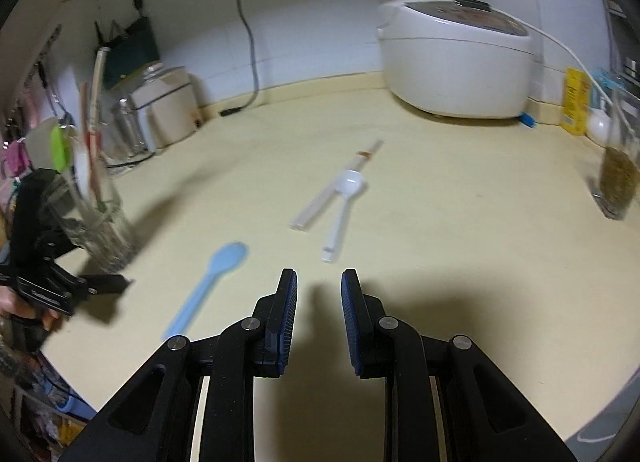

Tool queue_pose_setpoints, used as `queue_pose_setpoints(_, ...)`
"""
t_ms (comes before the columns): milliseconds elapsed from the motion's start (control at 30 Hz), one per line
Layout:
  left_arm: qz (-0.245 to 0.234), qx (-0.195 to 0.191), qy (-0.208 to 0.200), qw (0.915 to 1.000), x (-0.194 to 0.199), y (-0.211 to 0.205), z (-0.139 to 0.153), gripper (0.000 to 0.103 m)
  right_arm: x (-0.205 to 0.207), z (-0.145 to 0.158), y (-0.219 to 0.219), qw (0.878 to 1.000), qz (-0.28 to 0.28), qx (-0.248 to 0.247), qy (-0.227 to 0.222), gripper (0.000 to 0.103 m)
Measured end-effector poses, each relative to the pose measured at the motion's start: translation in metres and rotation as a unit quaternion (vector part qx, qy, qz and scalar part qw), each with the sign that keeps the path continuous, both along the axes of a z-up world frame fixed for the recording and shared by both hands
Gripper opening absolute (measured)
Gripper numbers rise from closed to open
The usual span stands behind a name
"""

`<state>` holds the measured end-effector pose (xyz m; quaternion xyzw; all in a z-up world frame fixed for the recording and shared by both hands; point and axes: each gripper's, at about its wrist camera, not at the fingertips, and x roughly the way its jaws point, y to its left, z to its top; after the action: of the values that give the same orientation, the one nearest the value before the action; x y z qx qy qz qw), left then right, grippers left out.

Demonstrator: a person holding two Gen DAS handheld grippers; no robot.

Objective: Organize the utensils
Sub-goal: 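Move the right gripper over the counter to the white ceramic spoon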

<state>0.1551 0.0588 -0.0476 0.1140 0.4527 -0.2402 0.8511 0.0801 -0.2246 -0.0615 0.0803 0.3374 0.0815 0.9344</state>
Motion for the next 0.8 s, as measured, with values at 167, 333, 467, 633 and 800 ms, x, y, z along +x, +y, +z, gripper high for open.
queue_pose_setpoints(167, 0.0, 0.0, 0.0, 1.0, 0.0, 0.0, 0.0, 0.102, 0.001, -0.004, -0.01, 1.0, -0.018, -0.007, 0.007, 0.023)
queue_pose_setpoints(333, 0.0, 0.0, 0.0, 1.0, 0.0, 0.0, 0.0, 0.102, 0.006, -0.011, -0.012, 1.0, -0.019, -0.012, 0.02, 0.023)
queue_pose_setpoints(467, 0.0, 0.0, 0.0, 1.0, 0.0, 0.0, 0.0, 0.102, 0.006, -0.012, -0.009, 1.0, -0.02, -0.018, 0.014, 0.023)
queue_pose_setpoints(633, 0.0, 0.0, 0.0, 1.0, 0.0, 0.0, 0.0, 0.102, 0.008, -0.013, -0.005, 0.999, -0.011, -0.028, 0.012, 0.024)
queue_pose_setpoints(800, 0.0, 0.0, 0.0, 1.0, 0.0, 0.0, 0.0, 0.102, 0.031, -0.008, -0.004, 0.999, 0.005, -0.005, 0.044, 0.028)
